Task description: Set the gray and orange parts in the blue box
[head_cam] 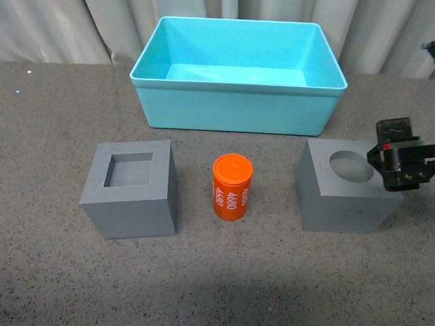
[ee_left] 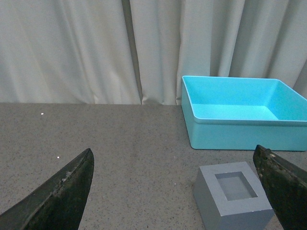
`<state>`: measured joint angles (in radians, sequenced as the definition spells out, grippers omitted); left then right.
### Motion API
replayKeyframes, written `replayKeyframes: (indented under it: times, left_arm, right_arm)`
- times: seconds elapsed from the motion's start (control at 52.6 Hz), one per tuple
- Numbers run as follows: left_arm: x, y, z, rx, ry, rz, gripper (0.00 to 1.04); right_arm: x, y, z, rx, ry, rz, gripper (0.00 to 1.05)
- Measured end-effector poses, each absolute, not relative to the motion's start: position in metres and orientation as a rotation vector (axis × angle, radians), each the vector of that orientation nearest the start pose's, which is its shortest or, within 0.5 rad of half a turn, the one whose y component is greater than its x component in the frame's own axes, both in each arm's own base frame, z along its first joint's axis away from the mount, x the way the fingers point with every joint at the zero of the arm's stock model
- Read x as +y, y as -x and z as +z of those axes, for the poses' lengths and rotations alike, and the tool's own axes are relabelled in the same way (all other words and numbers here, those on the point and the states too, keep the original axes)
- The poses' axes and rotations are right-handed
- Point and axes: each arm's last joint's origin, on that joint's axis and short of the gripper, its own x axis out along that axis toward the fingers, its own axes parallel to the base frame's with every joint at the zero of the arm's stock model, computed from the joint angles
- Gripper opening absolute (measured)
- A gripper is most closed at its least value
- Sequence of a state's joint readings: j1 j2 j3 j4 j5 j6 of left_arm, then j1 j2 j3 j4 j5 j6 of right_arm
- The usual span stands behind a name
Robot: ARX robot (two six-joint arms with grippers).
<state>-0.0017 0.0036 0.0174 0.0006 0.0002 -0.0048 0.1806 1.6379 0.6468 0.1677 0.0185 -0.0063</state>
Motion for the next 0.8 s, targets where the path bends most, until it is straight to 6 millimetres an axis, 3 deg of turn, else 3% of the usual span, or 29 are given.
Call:
replayKeyframes:
  times: [0.171,0.342,0.646,0.798]
  left_arm:
    - [0.0,-0.097,0.169,-0.014,0.004,-0.002,0.98]
    - [0.0,-0.097,0.169,-0.014,0.004,-0.002,0.98]
    - [0.0,-0.097,0.169,-0.014,0.005,-0.002,0.98]
    - [0.0,-0.097,0.169,-0.014,0.004,-0.002,0.98]
  right_arm:
    - [0.059,-0.294,0.108,0.918,0.046,0.135,0.95]
    - [0.064,-0.301,0.1,0.954,0.022,0.118,0.63]
    - [0.067,-0.302,0.101,0.99,-0.02,0.088,0.22]
    - [0.065,-0.3,0.108,1.002,-0.061,0.086,0.18]
